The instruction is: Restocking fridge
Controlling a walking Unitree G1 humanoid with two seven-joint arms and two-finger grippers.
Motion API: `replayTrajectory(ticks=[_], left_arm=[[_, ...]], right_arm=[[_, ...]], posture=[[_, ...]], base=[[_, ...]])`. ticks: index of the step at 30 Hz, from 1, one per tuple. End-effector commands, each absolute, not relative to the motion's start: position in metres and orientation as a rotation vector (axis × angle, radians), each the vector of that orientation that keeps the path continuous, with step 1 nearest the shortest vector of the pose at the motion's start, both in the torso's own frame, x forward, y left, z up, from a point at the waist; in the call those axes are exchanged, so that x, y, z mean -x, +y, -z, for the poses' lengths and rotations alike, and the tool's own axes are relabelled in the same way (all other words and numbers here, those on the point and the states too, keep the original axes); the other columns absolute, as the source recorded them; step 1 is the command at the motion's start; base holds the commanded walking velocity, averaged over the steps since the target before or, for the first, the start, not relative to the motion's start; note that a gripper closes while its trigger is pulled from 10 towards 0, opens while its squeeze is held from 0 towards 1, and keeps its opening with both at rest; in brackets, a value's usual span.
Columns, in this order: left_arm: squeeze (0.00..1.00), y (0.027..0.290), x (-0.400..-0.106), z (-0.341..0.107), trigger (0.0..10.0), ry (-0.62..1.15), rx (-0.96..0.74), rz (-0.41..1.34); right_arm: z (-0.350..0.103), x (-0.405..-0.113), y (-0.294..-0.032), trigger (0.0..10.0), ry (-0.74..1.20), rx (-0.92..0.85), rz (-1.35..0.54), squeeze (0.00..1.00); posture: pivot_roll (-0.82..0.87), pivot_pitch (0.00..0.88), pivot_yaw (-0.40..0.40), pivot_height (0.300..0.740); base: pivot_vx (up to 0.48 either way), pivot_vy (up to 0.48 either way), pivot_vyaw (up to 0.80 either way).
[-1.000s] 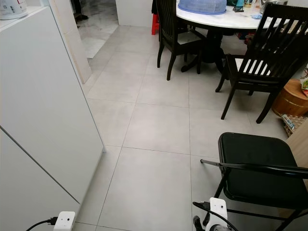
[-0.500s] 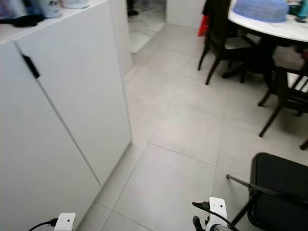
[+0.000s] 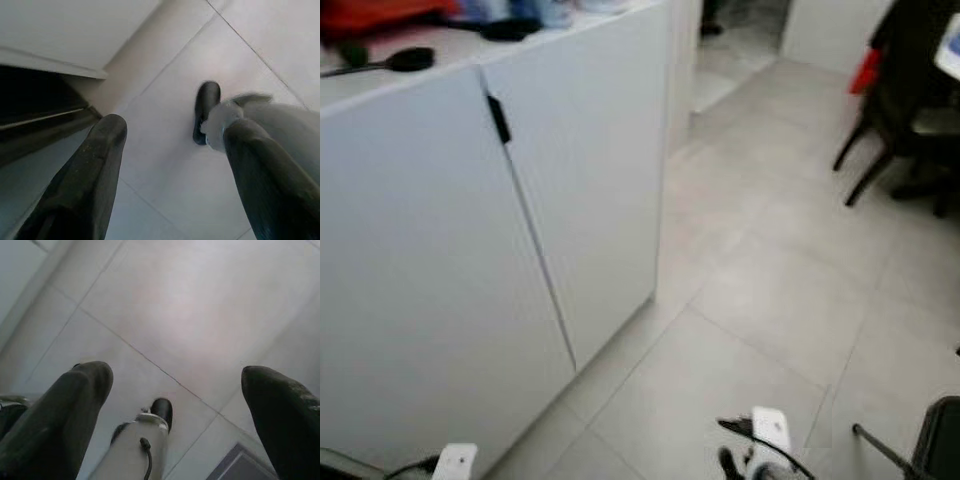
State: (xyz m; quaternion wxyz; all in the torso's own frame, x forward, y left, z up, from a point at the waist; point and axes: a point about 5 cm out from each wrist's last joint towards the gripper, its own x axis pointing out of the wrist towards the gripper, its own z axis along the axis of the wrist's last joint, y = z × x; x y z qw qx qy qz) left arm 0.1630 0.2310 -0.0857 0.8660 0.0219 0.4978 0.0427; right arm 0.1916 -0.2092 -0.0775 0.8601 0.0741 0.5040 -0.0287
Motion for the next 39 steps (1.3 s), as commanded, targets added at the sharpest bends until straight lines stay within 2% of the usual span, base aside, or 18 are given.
replayTrajectory(ticks=[1, 39], left_arm=[[0.0, 0.2278, -0.1571, 0.0891, 10.0, 1.068, -0.04, -0.085], [0.0, 0.2286, -0.1556, 0.0898, 10.0, 1.087, -0.033, -0.103]], right_arm=[[0.0795, -0.1853, -0.2153, 10.0, 1.077, -0.141, 0.075, 0.0], [0.0787, -0.1861, -0.2169, 10.0, 1.081, -0.131, 0.063, 0.0]], posture=[[0.03, 0.0, -0.021, 0.74], [0.05, 0.0, -0.037, 0.74]], base=[[0.0, 0.0, 0.8], [0.0, 0.0, 0.8]])
